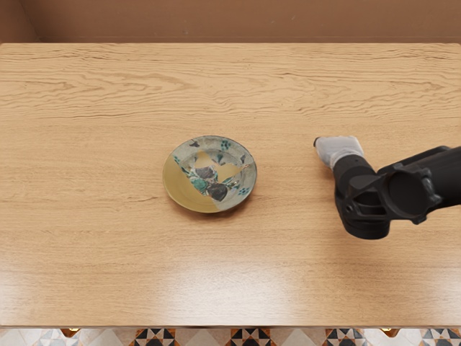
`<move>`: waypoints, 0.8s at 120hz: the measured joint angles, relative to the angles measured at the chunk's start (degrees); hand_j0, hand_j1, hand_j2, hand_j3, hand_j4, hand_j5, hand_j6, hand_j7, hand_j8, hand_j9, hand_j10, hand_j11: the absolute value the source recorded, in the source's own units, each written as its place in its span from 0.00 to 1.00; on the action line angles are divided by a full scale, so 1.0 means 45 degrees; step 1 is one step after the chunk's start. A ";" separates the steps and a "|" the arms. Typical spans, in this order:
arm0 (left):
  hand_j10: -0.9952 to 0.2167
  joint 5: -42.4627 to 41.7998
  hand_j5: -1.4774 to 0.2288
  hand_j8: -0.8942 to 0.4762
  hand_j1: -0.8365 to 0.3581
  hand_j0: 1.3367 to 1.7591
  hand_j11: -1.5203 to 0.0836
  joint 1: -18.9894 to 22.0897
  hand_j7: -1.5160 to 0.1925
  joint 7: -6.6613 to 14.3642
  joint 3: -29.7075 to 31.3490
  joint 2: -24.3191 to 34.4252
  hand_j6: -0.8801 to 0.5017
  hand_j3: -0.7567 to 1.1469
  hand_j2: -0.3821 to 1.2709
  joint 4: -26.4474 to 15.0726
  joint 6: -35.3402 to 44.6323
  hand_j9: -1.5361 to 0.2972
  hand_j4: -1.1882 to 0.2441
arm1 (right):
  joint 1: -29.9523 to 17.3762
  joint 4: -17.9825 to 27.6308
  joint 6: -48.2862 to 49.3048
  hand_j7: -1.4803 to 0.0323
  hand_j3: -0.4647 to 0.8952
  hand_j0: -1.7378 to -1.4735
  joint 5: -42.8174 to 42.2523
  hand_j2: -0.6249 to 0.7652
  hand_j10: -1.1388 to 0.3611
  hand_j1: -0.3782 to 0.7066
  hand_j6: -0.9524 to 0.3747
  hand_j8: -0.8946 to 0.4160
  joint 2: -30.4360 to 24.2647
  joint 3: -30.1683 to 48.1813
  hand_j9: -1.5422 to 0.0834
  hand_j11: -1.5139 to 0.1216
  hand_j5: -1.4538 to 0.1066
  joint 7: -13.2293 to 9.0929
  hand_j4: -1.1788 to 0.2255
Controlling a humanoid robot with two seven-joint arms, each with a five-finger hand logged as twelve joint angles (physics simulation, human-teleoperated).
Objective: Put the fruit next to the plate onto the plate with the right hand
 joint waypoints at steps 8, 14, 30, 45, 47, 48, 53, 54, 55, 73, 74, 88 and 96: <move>0.82 0.0000 0.87 0.65 0.99 0.76 0.95 0.0000 0.89 0.0000 0.0002 0.0000 0.64 0.40 0.23 0.0000 0.0000 0.84 0.83 | -0.0056 0.0011 0.0000 0.79 0.34 0.30 -0.0017 0.42 0.61 0.28 0.55 0.51 -0.0024 0.0053 0.77 0.75 0.74 0.0000 0.68; 0.82 0.0000 0.87 0.65 0.99 0.76 0.95 0.0000 0.89 0.0000 0.0004 0.0000 0.64 0.40 0.23 0.0000 0.0000 0.84 0.83 | -0.0080 0.0021 0.0000 0.77 0.34 0.30 -0.0024 0.41 0.59 0.30 0.53 0.49 -0.0052 0.0069 0.75 0.73 0.73 0.0000 0.66; 0.82 0.0000 0.87 0.65 0.99 0.76 0.95 0.0000 0.89 0.0000 0.0002 0.0000 0.64 0.40 0.23 0.0000 0.0000 0.84 0.83 | -0.0099 0.0348 0.0000 0.73 0.34 0.30 -0.0038 0.41 0.57 0.35 0.50 0.46 -0.0311 0.0177 0.72 0.69 0.69 0.0000 0.63; 0.82 0.0000 0.87 0.65 0.99 0.76 0.95 0.0000 0.89 0.0000 0.0011 0.0000 0.64 0.40 0.23 0.0000 0.0000 0.84 0.83 | -0.0100 0.0742 0.0000 0.70 0.34 0.30 -0.0125 0.40 0.58 0.39 0.47 0.45 -0.0730 0.0462 0.69 0.67 0.66 -0.0001 0.61; 0.82 0.0000 0.87 0.65 0.99 0.76 0.95 0.0000 0.89 0.0000 0.0012 0.0000 0.64 0.40 0.23 0.0000 0.0000 0.84 0.83 | -0.0099 0.0796 0.0001 0.70 0.34 0.30 -0.0138 0.40 0.58 0.39 0.47 0.44 -0.0800 0.0498 0.69 0.66 0.66 -0.0001 0.60; 0.82 0.0000 0.87 0.65 0.99 0.76 0.95 0.0000 0.89 0.0000 0.0013 0.0000 0.64 0.40 0.23 0.0000 0.0000 0.84 0.83 | -0.0097 0.0821 0.0001 0.69 0.34 0.30 -0.0142 0.40 0.58 0.39 0.47 0.44 -0.0833 0.0513 0.68 0.66 0.66 -0.0001 0.60; 0.82 0.0000 0.87 0.65 0.99 0.76 0.95 0.0000 0.89 0.0000 0.0015 0.0000 0.64 0.40 0.23 0.0000 0.0000 0.84 0.83 | -0.0097 0.0922 0.0002 0.69 0.34 0.30 -0.0174 0.40 0.56 0.40 0.46 0.43 -0.0989 0.0582 0.68 0.66 0.65 -0.0001 0.60; 0.82 0.0000 0.87 0.65 0.99 0.76 0.95 0.0000 0.89 0.0000 0.0016 0.0000 0.64 0.40 0.23 0.0000 0.0000 0.84 0.83 | -0.0097 0.0941 0.0002 0.69 0.34 0.30 -0.0181 0.40 0.56 0.40 0.46 0.43 -0.1021 0.0598 0.68 0.65 0.65 -0.0001 0.59; 0.82 0.0000 0.87 0.65 0.99 0.76 0.95 0.0000 0.89 0.0000 0.0016 0.0000 0.64 0.40 0.23 0.0000 0.0000 0.84 0.83 | -0.0098 0.0959 0.0001 0.68 0.34 0.30 -0.0188 0.40 0.56 0.41 0.46 0.43 -0.1056 0.0617 0.68 0.65 0.65 -0.0001 0.59; 0.82 0.0000 0.87 0.65 0.99 0.76 0.95 0.0000 0.89 0.0000 0.0019 0.0000 0.64 0.40 0.23 0.0000 0.0000 0.84 0.83 | -0.0083 0.1279 0.0003 0.67 0.34 0.30 -0.0297 0.40 0.53 0.42 0.44 0.42 -0.1638 0.0807 0.66 0.64 0.63 0.0000 0.58; 0.82 0.0000 0.87 0.65 0.99 0.76 0.95 0.0000 0.89 0.0000 0.0019 0.0000 0.64 0.40 0.23 0.0000 0.0000 0.84 0.83 | -0.0081 0.1301 0.0003 0.67 0.34 0.30 -0.0301 0.40 0.53 0.43 0.44 0.42 -0.1666 0.0817 0.66 0.64 0.63 0.0000 0.58; 0.82 0.0000 0.87 0.65 0.99 0.76 0.95 0.0000 0.89 0.0000 0.0020 0.0000 0.64 0.40 0.23 0.0000 0.0000 0.84 0.83 | -0.0066 0.1519 -0.0001 0.66 0.34 0.30 -0.0330 0.40 0.52 0.44 0.44 0.42 -0.1905 0.1017 0.65 0.63 0.62 0.0000 0.57; 0.82 0.0000 0.87 0.65 0.99 0.76 0.95 0.0000 0.89 0.0000 0.0020 0.0000 0.64 0.40 0.23 0.0000 0.0000 0.84 0.83 | -0.0063 0.1569 -0.0002 0.64 0.34 0.30 -0.0339 0.39 0.51 0.46 0.42 0.40 -0.1964 0.1071 0.64 0.62 0.61 0.0000 0.56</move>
